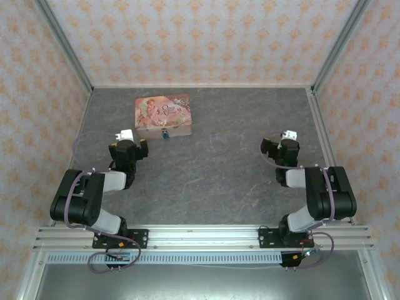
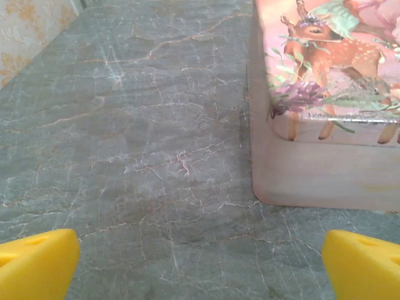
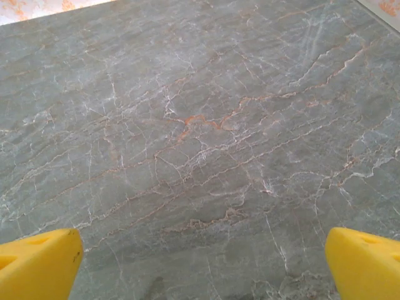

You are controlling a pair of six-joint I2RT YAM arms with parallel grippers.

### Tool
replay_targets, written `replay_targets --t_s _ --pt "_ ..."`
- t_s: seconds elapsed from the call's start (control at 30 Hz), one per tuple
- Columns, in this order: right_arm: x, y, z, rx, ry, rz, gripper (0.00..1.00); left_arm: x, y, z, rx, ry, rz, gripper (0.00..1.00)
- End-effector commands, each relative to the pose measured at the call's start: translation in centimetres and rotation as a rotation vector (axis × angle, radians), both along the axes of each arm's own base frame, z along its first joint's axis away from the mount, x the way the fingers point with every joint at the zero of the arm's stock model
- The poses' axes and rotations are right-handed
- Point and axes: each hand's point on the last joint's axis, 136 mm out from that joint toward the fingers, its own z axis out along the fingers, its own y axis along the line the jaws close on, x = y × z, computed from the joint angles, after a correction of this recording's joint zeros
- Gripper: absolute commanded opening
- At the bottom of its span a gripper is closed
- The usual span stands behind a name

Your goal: Unlock the padlock with the key

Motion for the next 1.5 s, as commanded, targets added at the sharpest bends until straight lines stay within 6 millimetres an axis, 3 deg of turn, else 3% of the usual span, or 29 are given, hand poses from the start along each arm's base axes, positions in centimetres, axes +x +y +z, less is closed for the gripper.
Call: replay_targets --t_s 0.0,0.93,1.2,1.27,1.47 --pt "1.2 -0.9 1.9 -0.026 -0.071 -0.029 0.99 1.2 0.2 1.9 0.039 -0.064 0.017 1.00" --pt "1.2 -0.9 1.9 -0.025 -0.068 -0.031 0.99 1.1 0.3 2.0 0.039 -0.069 0.016 1.00" --pt "1.1 -0.9 2.1 -0.024 -0.077 -0.031 0.99 -2.7 0.3 6.8 0.037 -0.124 0.046 1.00" --pt "1.0 -0.6 2.9 -0.023 -0.081 -0.015 0.99 -4.2 0.5 8.6 -0.001 -0.165 0.076 1.00" --pt "0.0 0.3 6.5 0.021 -0.005 0.023 0.99 -6.6 -0.3 10.9 -0.236 -0.164 0.113 1.00"
